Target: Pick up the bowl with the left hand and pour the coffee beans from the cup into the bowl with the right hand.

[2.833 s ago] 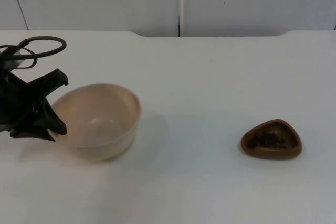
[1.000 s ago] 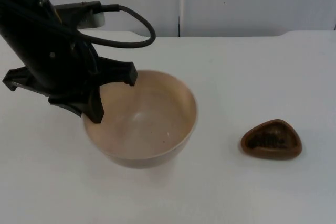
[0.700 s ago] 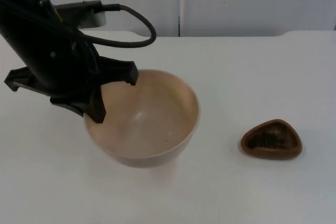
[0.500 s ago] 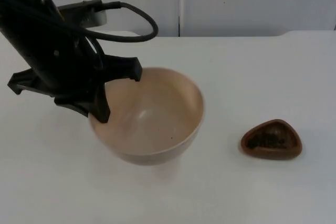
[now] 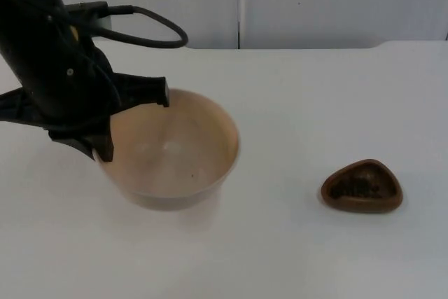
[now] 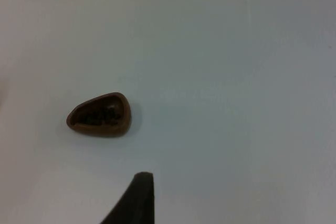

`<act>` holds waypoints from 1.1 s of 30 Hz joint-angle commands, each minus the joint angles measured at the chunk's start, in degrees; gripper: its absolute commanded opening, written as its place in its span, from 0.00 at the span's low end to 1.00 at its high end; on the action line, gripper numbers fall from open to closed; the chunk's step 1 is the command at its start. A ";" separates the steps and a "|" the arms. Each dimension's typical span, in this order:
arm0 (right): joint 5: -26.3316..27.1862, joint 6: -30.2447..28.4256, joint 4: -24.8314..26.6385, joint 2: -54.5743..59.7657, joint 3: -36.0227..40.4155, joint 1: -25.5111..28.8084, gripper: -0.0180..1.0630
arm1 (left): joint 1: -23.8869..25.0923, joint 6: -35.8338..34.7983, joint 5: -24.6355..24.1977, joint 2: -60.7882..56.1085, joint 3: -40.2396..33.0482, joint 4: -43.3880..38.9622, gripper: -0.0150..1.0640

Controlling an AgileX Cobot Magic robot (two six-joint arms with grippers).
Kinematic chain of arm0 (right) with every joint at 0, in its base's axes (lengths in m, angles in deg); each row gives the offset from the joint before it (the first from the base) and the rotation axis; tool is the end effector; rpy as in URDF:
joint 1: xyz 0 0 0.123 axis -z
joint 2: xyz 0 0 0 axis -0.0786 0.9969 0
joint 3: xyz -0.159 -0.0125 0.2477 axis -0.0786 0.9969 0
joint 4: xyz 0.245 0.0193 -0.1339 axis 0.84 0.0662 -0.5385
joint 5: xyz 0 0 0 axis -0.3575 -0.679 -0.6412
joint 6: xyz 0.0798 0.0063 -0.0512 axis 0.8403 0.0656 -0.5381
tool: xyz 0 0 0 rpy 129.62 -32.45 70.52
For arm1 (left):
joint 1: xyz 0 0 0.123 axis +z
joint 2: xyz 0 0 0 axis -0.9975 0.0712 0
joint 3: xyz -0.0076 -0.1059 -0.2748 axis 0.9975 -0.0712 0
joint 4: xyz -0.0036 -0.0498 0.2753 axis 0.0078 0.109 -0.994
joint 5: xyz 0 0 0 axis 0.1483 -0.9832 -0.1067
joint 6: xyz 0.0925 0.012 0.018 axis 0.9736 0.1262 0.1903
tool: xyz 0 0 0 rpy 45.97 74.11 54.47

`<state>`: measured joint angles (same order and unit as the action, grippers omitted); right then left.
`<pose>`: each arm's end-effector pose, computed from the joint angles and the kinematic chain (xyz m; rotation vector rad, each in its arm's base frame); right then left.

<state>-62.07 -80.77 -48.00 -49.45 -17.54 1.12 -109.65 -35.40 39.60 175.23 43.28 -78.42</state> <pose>0.0114 0.0029 0.2926 -0.0760 2.0517 0.0607 0.3148 -0.1371 0.1664 -0.1441 2.9175 -0.1404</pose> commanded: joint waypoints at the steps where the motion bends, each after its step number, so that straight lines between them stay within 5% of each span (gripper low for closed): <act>1: 0.23 -0.37 0.08 -0.24 0.15 0.31 0.99 | -0.97 -1.78 1.24 -0.56 0.44 0.51 0.01; 21: 1.29 0.25 1.92 6.48 -0.38 0.31 0.99 | -0.97 -1.67 0.71 -0.56 0.44 1.59 0.01; 33: 10.72 0.12 3.47 24.27 -8.07 0.31 0.99 | -0.97 -1.67 0.71 -0.56 0.44 1.59 0.01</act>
<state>-52.92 -80.56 -44.95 -26.97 -24.65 1.12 -110.37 -36.80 40.02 175.23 43.35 -77.41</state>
